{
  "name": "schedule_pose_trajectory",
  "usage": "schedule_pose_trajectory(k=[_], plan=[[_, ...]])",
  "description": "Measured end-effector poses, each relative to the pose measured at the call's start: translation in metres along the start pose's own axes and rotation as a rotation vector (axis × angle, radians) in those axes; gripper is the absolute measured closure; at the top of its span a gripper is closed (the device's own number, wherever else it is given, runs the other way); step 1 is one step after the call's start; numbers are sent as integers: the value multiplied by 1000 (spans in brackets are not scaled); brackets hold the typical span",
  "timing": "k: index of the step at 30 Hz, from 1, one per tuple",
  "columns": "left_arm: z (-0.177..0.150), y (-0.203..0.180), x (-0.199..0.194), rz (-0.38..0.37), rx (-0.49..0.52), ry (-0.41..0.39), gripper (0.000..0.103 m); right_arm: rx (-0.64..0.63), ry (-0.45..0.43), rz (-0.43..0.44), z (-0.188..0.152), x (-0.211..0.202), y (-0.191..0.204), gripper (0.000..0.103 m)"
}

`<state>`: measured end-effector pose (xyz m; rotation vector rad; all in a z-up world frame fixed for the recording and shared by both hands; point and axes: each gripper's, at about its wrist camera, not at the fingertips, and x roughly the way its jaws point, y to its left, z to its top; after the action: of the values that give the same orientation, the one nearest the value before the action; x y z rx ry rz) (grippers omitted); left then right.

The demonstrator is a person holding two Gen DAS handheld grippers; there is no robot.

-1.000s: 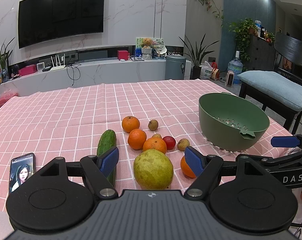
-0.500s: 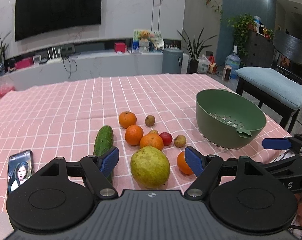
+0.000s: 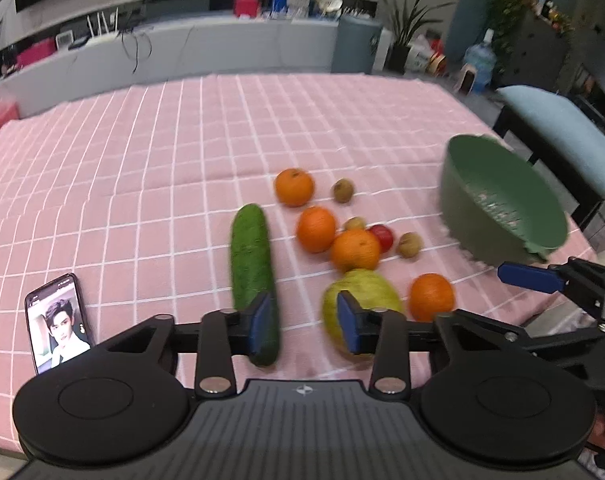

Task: Organize fruits
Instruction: 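Close the left gripper on the cucumber while the right gripper grasps the pear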

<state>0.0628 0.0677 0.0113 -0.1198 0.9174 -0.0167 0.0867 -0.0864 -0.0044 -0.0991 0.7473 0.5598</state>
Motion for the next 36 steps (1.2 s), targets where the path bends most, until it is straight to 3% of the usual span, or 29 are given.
schedule_pose_trajectory(k=[11,19,25,28,36], plan=[[21,23,42,44,-9,107,60,-93,82,91,22,50,38,33],[24,37,63,16,-87,118,60,-82,147,111,23,75,46,33],[25,35,77,36,-85,125,53,-83,180,113,21,88,47,33],[25,34,83,52,-79,129,52,-87,190,110,20,91,47,39],[24,34,91,54,-94,147,60,-94,178,105,19,93,47,42]])
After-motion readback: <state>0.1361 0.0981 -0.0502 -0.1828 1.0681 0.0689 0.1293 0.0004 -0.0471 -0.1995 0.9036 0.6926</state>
